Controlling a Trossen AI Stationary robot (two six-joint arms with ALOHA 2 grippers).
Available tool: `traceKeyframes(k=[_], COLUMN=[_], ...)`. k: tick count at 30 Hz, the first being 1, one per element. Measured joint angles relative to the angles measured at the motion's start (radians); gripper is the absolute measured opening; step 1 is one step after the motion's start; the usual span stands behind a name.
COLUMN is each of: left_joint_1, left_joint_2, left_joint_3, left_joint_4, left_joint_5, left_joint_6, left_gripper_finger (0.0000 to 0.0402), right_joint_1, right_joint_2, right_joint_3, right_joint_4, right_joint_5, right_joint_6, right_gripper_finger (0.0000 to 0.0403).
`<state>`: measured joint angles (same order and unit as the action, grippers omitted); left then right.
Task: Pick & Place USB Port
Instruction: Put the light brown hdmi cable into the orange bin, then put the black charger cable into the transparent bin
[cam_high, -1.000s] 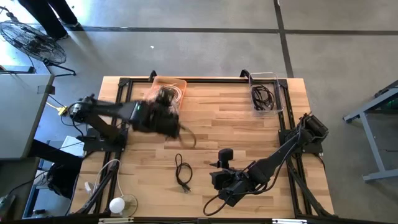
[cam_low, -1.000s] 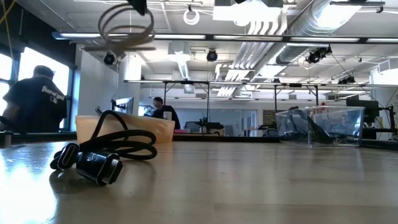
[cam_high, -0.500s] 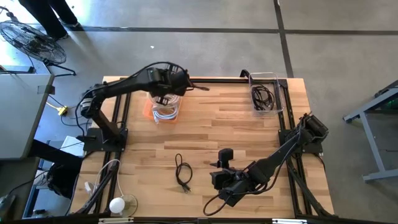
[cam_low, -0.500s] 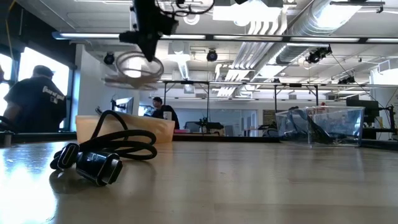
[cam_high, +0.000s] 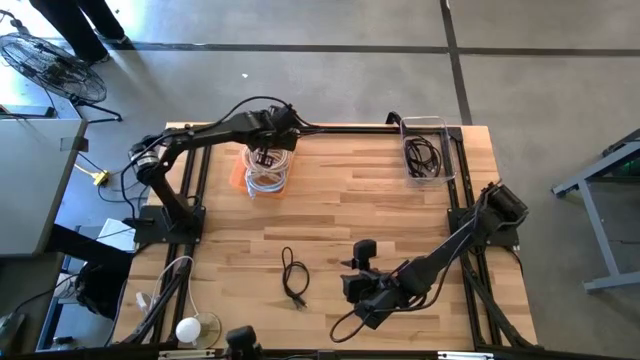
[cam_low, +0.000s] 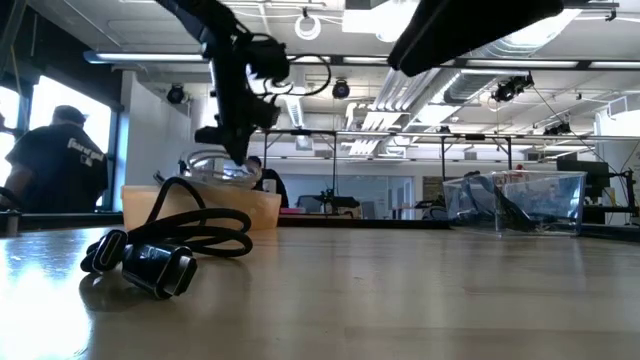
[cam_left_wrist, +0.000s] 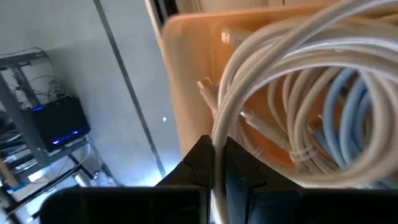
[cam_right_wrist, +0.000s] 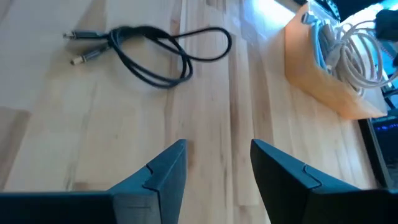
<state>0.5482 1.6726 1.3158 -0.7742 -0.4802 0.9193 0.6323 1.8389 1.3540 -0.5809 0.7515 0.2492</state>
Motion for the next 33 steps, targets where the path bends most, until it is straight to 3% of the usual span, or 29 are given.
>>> traceKeyframes(k=[7,14,20,28,33], left_joint_1=[0.051,0.021,-0.023,-0.150,-0.268], left_joint_2=[0.000,0.000,0.000,-0.001,-0.011], left_joint_3=[-0.080,-0.066,-0.066,-0.066,-0.066], left_joint_4=[0.087,0.085,0.083,0.058,0.014], left_joint_5=[0.045,0.057,-0.133,-0.487,-0.566], left_joint_6=[0.016,0.016,-0.089,-0.006,0.021], left_gripper_finger=[0.0009,0.0071,0.0119,0.0173,0.0183], right_joint_1=[-0.005,-0.006,-0.006,-0.006,-0.006], right_joint_2=[0.000,0.000,0.000,0.000,0.000], right_joint_3=[-0.029,-0.029,-0.029,-0.029,-0.029], right_joint_4=[0.060,0.084,0.089,0.093,0.092], right_joint_5=[0.003,0.012,0.025,0.024,0.024], right_joint_6=[-0.050,-0.101,-0.095,-0.094,-0.094], right_gripper_finger=[0.0169,0.0170,0.0170,0.0169,0.0169])
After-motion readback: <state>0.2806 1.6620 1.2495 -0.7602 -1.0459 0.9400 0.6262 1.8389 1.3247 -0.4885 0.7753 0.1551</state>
